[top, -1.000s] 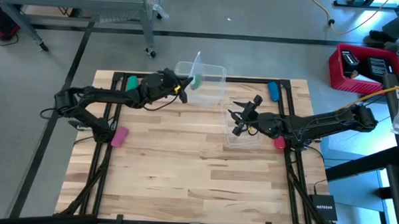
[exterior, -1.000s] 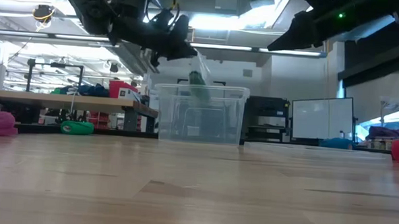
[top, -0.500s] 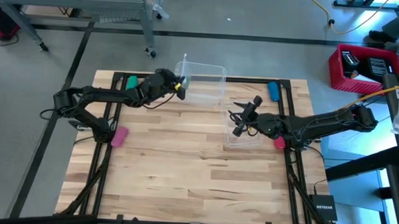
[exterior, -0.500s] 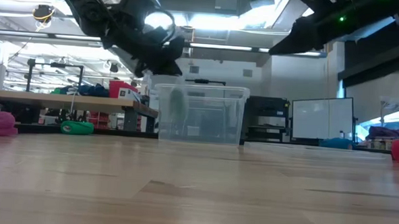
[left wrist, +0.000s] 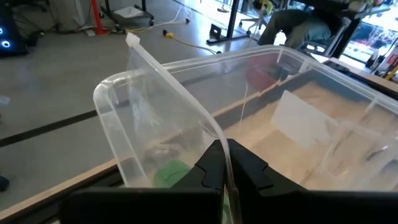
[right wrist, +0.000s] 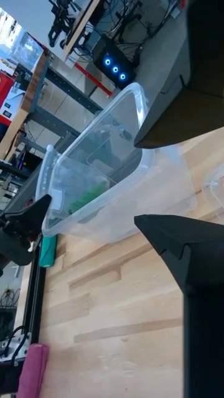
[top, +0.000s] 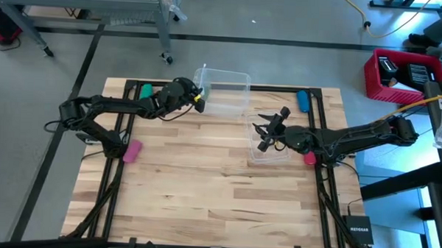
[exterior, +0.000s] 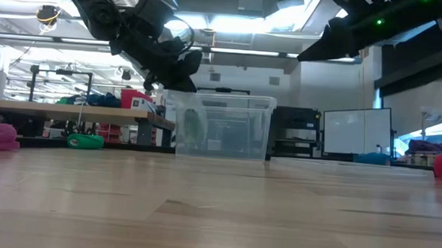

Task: Roll bandage
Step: Put the packed rolled green bandage into the transparent bin

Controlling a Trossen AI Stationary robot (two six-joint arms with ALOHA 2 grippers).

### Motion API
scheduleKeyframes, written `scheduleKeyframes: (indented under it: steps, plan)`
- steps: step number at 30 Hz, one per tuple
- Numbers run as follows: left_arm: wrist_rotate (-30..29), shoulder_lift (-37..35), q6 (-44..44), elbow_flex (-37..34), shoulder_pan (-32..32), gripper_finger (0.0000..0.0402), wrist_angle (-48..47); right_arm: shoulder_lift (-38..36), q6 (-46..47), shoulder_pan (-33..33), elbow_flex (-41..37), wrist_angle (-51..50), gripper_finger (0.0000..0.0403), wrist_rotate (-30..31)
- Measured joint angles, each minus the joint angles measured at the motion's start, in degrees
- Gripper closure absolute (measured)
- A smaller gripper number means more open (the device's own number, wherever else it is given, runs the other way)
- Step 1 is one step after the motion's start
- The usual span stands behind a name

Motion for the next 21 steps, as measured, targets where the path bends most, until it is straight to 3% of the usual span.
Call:
scheduleKeyframes:
  steps: [10,21]
  plan:
    - [0.0,0.0,-1.83,0.0,0.0,0.0392,0.04,0.0,0.0,0.0,0.0,0.02,0.0217,-0.02]
    - [-0.02,0.0,-1.2,0.0,0.11,0.0313,-1.21,0.0,-0.01,0.0,0.0,-0.02,0.0217,-0.94]
